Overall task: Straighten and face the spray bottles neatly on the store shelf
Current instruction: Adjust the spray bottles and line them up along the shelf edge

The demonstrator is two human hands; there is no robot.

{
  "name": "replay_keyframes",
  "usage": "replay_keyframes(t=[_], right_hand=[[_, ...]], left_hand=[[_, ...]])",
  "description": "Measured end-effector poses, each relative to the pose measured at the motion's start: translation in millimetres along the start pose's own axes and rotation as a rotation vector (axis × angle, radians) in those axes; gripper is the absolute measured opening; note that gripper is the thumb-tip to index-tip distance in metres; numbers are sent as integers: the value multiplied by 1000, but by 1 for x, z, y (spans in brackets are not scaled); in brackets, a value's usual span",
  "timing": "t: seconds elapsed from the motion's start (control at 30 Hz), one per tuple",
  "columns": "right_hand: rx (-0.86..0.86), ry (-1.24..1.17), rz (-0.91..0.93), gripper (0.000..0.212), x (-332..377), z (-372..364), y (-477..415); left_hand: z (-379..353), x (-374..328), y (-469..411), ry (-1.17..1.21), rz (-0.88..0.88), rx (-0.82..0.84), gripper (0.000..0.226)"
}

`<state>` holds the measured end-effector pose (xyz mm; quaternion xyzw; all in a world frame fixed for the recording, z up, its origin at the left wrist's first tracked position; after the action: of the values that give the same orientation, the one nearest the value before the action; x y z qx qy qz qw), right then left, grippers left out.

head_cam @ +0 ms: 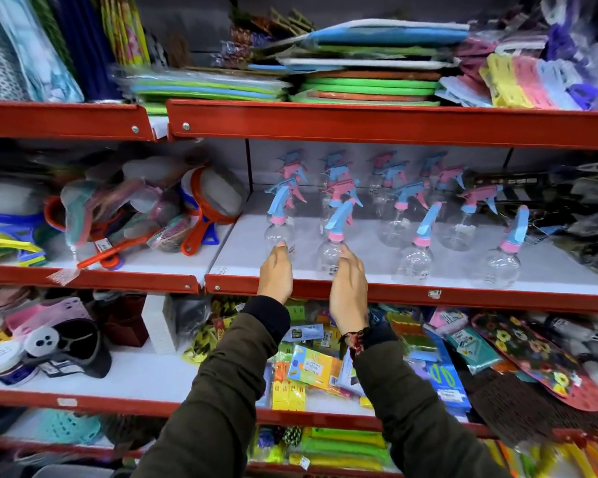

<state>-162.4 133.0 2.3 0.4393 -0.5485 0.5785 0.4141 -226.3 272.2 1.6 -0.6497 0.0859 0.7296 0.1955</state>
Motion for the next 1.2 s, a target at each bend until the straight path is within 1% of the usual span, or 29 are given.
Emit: replay_keyframes(t=[0.07,0.23,0.3,0.4,0.57,0.7,0.8,0.9,0.97,1.0,1.07,1.1,1.2], right_hand=[[-43,-18,-16,42,-2,0,0],[-91,-37,-53,43,-5,3,-6],[-111,-64,-67,43,-2,3,-7],[-102,-117,-27,42,8,2,-1],[35,-146,-1,44,16,-22,15],[150,-109,-66,45,8,-52,14],[195,-135,-153,47,1,-75,5],[216,-121,-205,49,-4,-98,-6],[223,-93,-225,49,-6,-112,-14],[225,-78,-228,45,-7,-117,-18],[234,-64,-233,31,-7,-127,-24],[238,-67,-250,30,-9,-131,-27],[239,-67,-309,41,-15,-137,-34]], left_hand=[[2,4,-4,33,13,40,47],[-17,7,-3,84,60,199,54],[-23,6,-1,94,80,222,58],[-23,3,-3,123,69,204,60],[-6,1,-18,129,44,133,56],[11,6,-28,141,51,78,52],[23,12,-37,140,52,24,53],[29,15,-52,63,28,-4,52],[26,17,-62,14,29,4,52],[24,17,-67,2,42,13,52],[17,19,-76,-16,71,28,52],[14,20,-80,-28,80,44,50],[9,22,-88,-54,100,127,41]])
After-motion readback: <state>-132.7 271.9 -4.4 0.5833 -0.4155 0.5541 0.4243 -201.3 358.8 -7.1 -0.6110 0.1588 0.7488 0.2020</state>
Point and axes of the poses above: each hand's wrist, its own y-axis away from the middle knuckle, its own z-axis out of the back of the hand, x = y × z, the point moved 6 cm from there along -y, towards the middle knuckle, and after that the axes turned 15 degrees about -x, right-handed, at the moved point
